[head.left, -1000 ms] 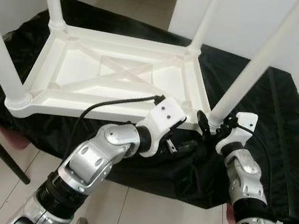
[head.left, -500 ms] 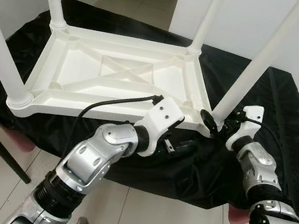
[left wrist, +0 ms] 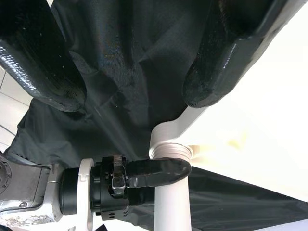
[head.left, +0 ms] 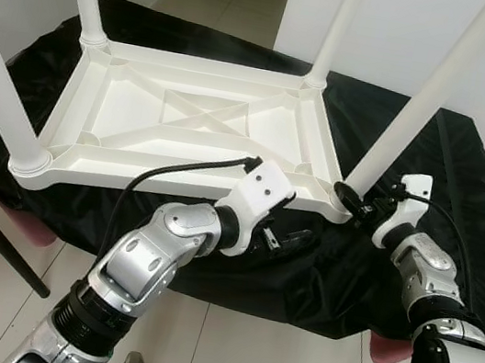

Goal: Building children table

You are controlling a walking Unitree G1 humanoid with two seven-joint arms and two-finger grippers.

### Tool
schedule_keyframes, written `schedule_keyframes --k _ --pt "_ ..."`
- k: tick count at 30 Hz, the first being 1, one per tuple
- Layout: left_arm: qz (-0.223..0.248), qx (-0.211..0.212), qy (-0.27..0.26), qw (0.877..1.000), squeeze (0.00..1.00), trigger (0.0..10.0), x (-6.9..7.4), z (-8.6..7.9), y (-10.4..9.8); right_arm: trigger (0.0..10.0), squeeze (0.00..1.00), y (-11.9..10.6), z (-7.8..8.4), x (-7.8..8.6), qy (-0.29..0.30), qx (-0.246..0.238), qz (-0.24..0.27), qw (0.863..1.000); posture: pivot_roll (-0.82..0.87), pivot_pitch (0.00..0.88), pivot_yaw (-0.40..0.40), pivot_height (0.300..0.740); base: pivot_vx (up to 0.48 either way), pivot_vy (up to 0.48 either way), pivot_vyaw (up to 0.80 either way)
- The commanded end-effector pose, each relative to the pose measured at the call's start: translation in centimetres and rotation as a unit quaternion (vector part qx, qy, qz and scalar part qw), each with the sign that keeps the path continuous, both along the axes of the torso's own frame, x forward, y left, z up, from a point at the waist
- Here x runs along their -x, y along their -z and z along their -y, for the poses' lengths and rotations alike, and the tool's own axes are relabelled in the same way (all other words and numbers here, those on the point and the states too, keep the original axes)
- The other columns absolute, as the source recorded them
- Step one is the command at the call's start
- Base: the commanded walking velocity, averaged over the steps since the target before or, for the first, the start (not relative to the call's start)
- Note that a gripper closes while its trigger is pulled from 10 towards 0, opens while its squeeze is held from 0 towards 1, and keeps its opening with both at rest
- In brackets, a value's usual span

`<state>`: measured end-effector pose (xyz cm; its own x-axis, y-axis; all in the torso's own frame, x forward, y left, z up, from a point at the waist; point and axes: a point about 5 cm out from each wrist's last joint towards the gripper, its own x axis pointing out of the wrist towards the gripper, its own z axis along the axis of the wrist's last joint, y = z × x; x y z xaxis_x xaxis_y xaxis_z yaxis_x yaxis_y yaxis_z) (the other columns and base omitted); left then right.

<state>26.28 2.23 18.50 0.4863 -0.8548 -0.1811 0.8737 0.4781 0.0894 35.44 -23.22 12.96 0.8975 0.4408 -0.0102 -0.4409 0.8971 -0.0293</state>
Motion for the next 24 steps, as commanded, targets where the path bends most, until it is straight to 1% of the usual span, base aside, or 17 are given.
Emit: schedule_keyframes --k 1,6,7,12,14,15,16,18,19,20,23,24 --pt "0.002 -0.004 0.008 1.0 0.0 10.0 0.2 0.3 -0.1 0.0 0.0 0.8 -0.2 0.4 -0.014 -0.01 -0.011 1.0 0.06 0.037 -0.032 0.74 0.0 0.0 0.0" --pt "0.001 -0.007 0.005 1.0 0.0 10.0 0.2 0.1 0.0 0.0 0.0 1.2 -0.1 0.8 -0.023 -0.015 -0.012 1.0 0.07 0.045 -0.038 0.74 0.0 0.0 0.0" --pt "0.001 -0.007 0.003 1.0 0.0 10.0 0.2 0.0 0.0 0.0 0.0 1.4 0.2 1.0 -0.014 -0.025 -0.015 0.999 0.07 0.045 -0.042 0.74 0.0 0.0 0.0" --pt "0.001 -0.006 0.003 1.0 0.0 10.0 0.2 0.1 0.0 0.0 0.0 1.3 0.4 1.1 -0.006 -0.033 -0.011 0.999 0.06 0.044 -0.043 0.74 0.0 0.0 0.0" --pt "-0.001 -0.005 0.005 1.0 0.0 10.0 0.5 0.1 0.1 0.0 0.0 1.6 0.5 1.2 0.025 -0.035 -0.009 0.999 0.06 0.042 -0.044 0.74 0.0 0.0 0.0" --pt "-0.001 -0.005 0.005 1.0 0.0 10.0 0.5 0.1 0.1 0.0 0.0 1.6 0.5 1.2 0.025 -0.035 -0.009 0.999 0.06 0.042 -0.044 0.74 0.0 0.0 0.0" --pt "-0.001 -0.005 0.005 1.0 0.0 10.0 0.5 0.1 0.1 0.0 0.0 1.8 0.5 1.3 0.039 -0.034 -0.011 0.999 0.06 0.041 -0.047 0.74 0.0 0.0 0.0" --pt "-0.002 -0.005 0.005 1.0 0.0 10.0 0.5 0.2 0.1 0.0 0.0 2.0 0.3 1.4 0.046 -0.032 -0.01 0.998 0.06 0.039 -0.048 0.74 0.0 0.0 0.0" --pt "-0.002 -0.004 0.005 1.0 0.0 10.0 0.5 0.2 0.1 0.0 0.0 2.1 -0.1 1.6 0.05 -0.038 -0.008 0.998 0.06 0.037 -0.048 0.74 0.0 0.0 0.0" --pt "-0.002 -0.004 0.005 1.0 0.0 10.0 0.5 0.2 0.1 0.0 0.0 2.1 -0.1 1.6 0.05 -0.038 -0.008 0.998 0.06 0.037 -0.048 0.74 0.0 0.0 0.0" --pt "-0.001 -0.002 0.004 1.0 0.0 10.0 0.4 0.2 0.0 0.0 0.0 2.3 -1.0 1.9 0.057 -0.048 -0.002 0.997 0.06 0.031 -0.05 0.74 0.0 0.0 0.0" --pt "-0.001 -0.002 0.004 1.0 0.0 10.0 0.4 0.2 0.0 0.0 0.0 2.3 -1.0 1.9 0.057 -0.048 -0.002 0.997 0.06 0.031 -0.05 0.74 0.0 0.0 0.0"
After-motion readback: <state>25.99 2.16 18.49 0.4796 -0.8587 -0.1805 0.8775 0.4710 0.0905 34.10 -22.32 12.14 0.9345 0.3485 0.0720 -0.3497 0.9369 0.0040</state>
